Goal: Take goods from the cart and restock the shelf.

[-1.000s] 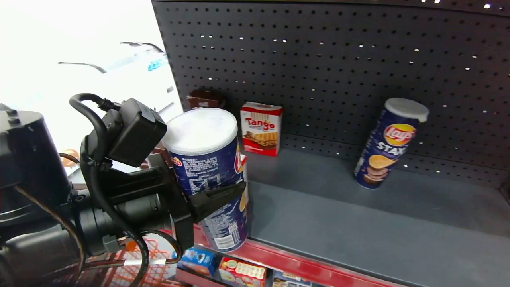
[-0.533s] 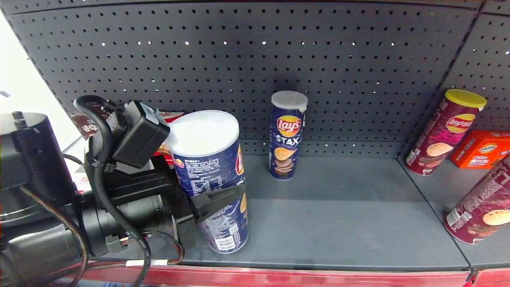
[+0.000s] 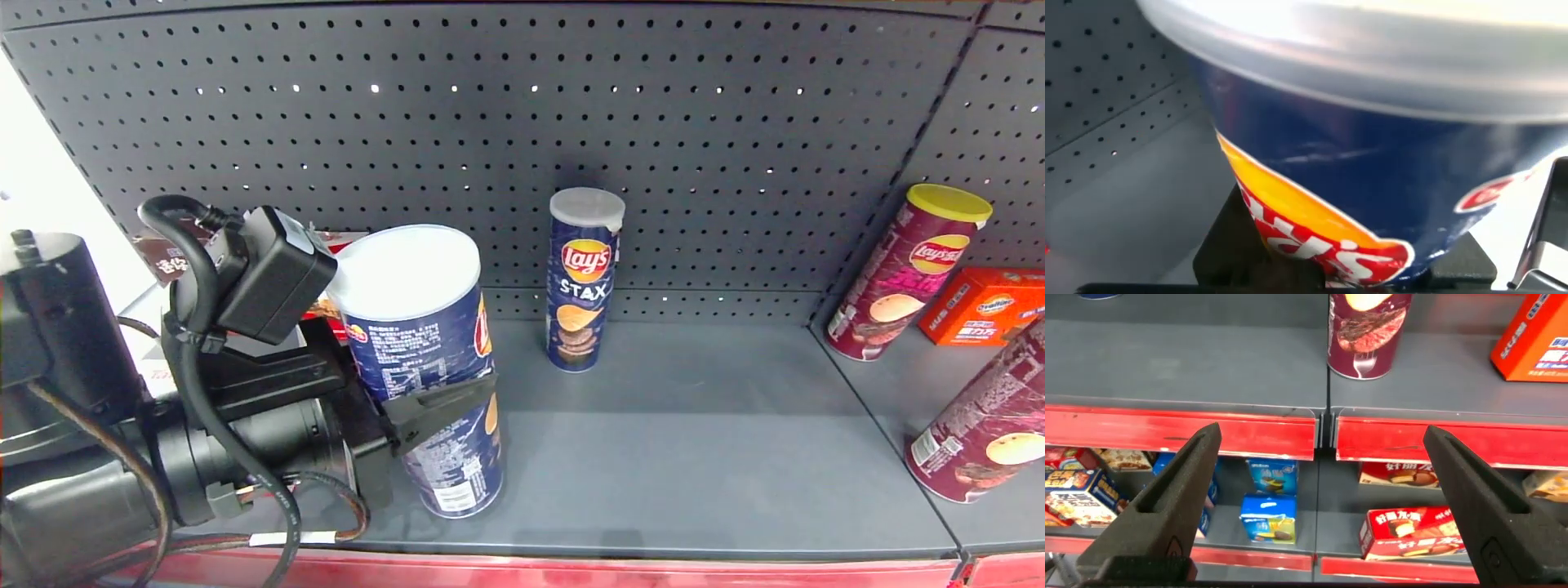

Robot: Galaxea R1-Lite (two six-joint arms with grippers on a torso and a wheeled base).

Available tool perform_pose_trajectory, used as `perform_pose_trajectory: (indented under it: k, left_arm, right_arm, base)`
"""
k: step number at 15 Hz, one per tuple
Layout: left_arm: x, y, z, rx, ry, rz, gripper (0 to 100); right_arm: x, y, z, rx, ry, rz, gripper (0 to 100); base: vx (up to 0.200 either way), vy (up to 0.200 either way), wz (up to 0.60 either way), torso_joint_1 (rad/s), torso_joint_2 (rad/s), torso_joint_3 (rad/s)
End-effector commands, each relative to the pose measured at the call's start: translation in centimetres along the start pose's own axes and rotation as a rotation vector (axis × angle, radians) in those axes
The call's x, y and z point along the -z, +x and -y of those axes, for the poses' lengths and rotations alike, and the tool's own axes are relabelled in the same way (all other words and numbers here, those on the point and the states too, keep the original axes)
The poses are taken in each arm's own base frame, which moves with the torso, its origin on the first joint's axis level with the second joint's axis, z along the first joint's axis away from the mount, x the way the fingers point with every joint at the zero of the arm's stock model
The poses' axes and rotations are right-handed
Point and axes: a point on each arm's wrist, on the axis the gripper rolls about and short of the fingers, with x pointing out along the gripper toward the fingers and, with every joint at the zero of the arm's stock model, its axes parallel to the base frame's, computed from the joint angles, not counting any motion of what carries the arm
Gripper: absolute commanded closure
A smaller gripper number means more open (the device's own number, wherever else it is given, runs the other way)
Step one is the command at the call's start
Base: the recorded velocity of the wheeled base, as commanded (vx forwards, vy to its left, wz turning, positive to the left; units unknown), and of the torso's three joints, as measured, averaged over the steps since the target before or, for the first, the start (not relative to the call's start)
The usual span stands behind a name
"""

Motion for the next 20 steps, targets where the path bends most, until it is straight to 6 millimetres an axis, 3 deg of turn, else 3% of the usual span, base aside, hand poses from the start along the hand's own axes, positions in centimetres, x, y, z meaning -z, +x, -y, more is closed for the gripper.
perform_pose_trajectory:
  k: [1, 7, 10, 11, 12, 16, 20]
  left_arm:
    - [0.0, -0.5, 0.1, -0.002, 0.002, 0.007, 100]
    - [0.4, -0.7, 0.1, -0.005, -0.001, -0.004, 100]
    - [0.7, -0.9, -0.8, -0.052, -0.010, -0.014, 100]
    - [0.4, -0.9, -0.9, -0.055, -0.007, 0.002, 100]
    - [0.1, -0.8, -1.0, -0.056, -0.013, 0.011, 100]
    - [0.2, -0.4, -1.2, -0.057, -0.015, 0.015, 100]
    - [0.6, -0.1, -1.2, -0.045, -0.021, -0.001, 100]
  right_arm:
    - [0.0, 0.0, 0.0, 0.000, 0.000, 0.000, 0]
    - [0.0, 0.0, 0.0, -0.002, -0.008, 0.002, 0]
    - [-0.2, 0.0, 0.0, 0.001, -0.006, -0.004, 0]
    - [-4.0, -0.8, 0.0, -0.044, -0.009, 0.090, 0]
    - [-6.1, 0.0, 0.0, -0.098, 0.010, 0.014, 0]
    - [-6.4, -0.7, 0.1, -0.203, -0.050, 0.063, 0]
    - [-10.6, 0.6, -0.4, -0.389, -0.057, 0.035, 0]
  base:
    - [0.000, 0.000, 0.00, 0.000, 0.00, 0.000]
    - [0.000, 0.000, 0.00, 0.000, 0.00, 0.000]
    - [0.000, 0.000, 0.00, 0.000, 0.00, 0.000]
    - [0.000, 0.000, 0.00, 0.000, 0.00, 0.000]
    - [0.000, 0.000, 0.00, 0.000, 0.00, 0.000]
    - [0.000, 0.000, 0.00, 0.000, 0.00, 0.000]
    - [0.000, 0.000, 0.00, 0.000, 0.00, 0.000]
